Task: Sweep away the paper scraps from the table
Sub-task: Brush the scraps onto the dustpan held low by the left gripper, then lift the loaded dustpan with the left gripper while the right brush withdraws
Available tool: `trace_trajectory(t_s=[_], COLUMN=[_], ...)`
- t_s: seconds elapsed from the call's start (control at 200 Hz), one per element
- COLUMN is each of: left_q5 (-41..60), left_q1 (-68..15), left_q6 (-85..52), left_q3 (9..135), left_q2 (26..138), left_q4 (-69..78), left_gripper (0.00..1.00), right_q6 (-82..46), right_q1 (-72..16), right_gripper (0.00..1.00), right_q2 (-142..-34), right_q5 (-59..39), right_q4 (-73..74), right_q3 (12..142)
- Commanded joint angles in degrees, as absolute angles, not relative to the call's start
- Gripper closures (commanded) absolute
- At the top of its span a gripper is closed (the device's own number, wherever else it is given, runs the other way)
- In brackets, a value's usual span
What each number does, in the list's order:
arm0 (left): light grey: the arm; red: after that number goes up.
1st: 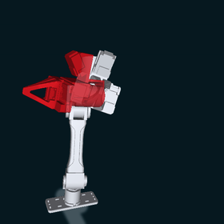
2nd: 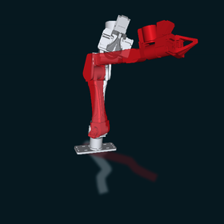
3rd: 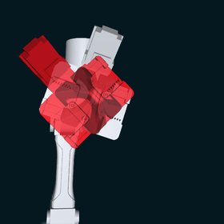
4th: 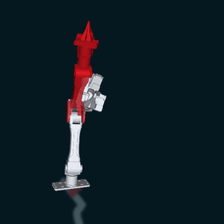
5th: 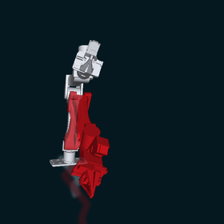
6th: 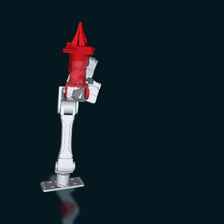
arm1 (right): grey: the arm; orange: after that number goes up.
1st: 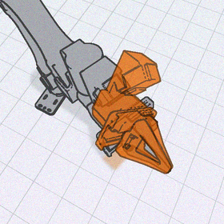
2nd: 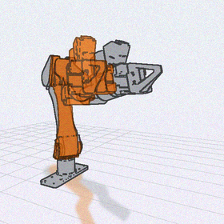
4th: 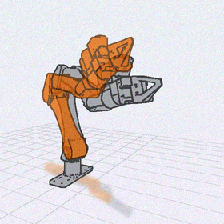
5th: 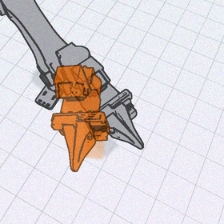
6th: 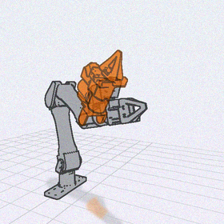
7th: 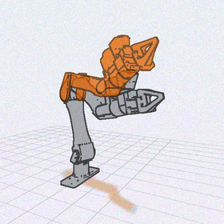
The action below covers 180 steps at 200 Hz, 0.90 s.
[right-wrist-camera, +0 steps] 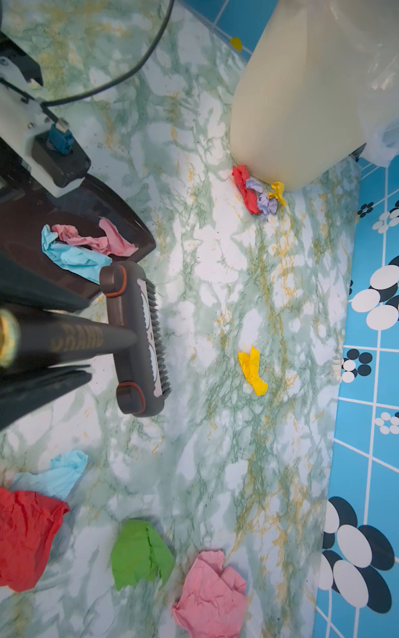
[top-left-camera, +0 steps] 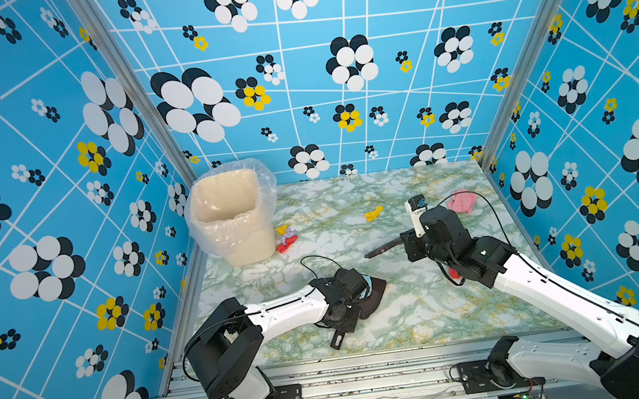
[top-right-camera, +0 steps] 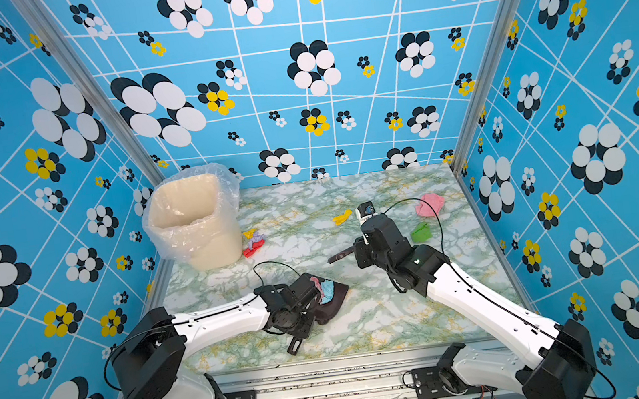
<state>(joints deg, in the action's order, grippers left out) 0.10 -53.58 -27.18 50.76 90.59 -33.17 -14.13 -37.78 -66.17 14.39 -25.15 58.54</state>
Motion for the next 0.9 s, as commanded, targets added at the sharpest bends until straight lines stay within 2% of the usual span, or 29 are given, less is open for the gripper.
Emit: trace_trajectory(t_s=[0.0, 0.225, 0.4, 0.665, 0.894], left_q5=[-0.5, -1.0, -1.9, -3.5, -4.5], left_q1=[-53.2, -53.2, -53.2, -53.1, -52.6], left_q6=[-26.5, -26.1, -26.2, -27.4, -29.6], left_q3=[51.9, 53.1, 53.6, 50.9, 48.1], left_q2=[89.0, 90.9, 90.3, 86.4, 83.4], left_q4=[-33.6, -35.1, -35.7, -37.0, -38.0], left_gripper=[1.0, 1.0, 1.0, 1.0, 1.0], right_q6=[-7.9, -6.3, -6.2, -3.9, -2.5], right_q1=[-38.1, -39.7, -40.0, -39.1, -36.3], right_gripper=[1.0, 1.0, 1.0, 1.0, 1.0], right_q2=[-66.1, -65.0, -63.6, -59.8, -64.7], right_q5=[10.2, 5.3, -2.6, 6.2, 4.7], right_q4=[-28.2, -30.9, -30.8, -26.0, -17.1], right_q3=[60.3, 58.8, 58.1, 58.9, 64.4])
